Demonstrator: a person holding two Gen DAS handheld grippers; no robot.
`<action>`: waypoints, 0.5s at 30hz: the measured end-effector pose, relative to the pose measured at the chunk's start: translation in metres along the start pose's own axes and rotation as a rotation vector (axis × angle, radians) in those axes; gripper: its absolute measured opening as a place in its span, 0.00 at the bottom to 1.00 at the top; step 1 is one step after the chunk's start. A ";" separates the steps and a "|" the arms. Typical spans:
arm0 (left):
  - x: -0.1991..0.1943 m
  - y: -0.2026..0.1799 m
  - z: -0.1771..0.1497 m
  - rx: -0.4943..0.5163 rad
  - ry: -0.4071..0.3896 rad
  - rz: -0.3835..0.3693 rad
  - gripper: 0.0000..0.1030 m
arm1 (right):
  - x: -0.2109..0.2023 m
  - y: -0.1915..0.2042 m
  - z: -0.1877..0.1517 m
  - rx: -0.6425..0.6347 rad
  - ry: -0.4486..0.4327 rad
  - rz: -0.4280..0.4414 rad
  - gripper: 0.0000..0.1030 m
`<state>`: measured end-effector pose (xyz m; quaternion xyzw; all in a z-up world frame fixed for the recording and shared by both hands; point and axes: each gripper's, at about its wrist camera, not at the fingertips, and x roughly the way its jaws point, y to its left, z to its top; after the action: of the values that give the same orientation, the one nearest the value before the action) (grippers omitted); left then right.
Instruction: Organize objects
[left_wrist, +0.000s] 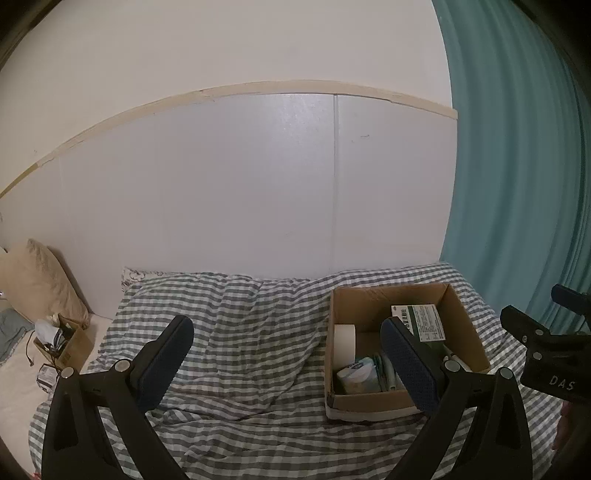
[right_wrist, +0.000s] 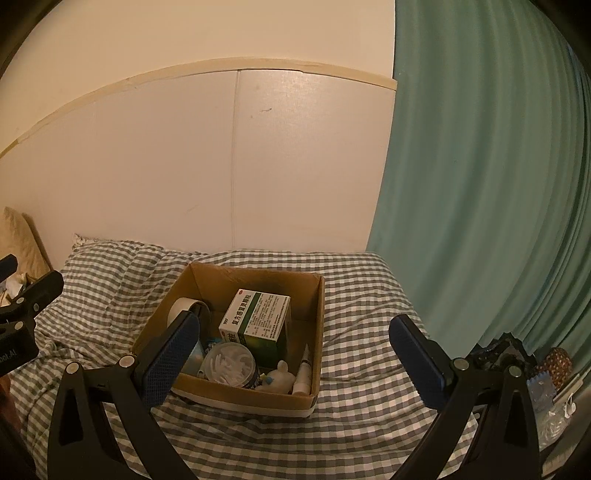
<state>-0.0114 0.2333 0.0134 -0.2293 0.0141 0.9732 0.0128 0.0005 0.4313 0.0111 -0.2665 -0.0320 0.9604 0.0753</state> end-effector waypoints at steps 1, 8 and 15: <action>0.000 0.000 0.000 0.000 0.000 0.001 1.00 | 0.001 0.000 0.000 -0.003 0.002 0.001 1.00; -0.002 -0.006 -0.001 0.022 -0.008 0.002 1.00 | 0.004 -0.001 -0.001 -0.011 0.011 0.005 1.00; -0.001 -0.007 -0.001 0.025 -0.011 0.018 1.00 | 0.008 -0.002 -0.001 -0.013 0.023 0.011 1.00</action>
<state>-0.0098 0.2405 0.0131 -0.2236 0.0280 0.9742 0.0072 -0.0053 0.4344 0.0064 -0.2779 -0.0360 0.9575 0.0688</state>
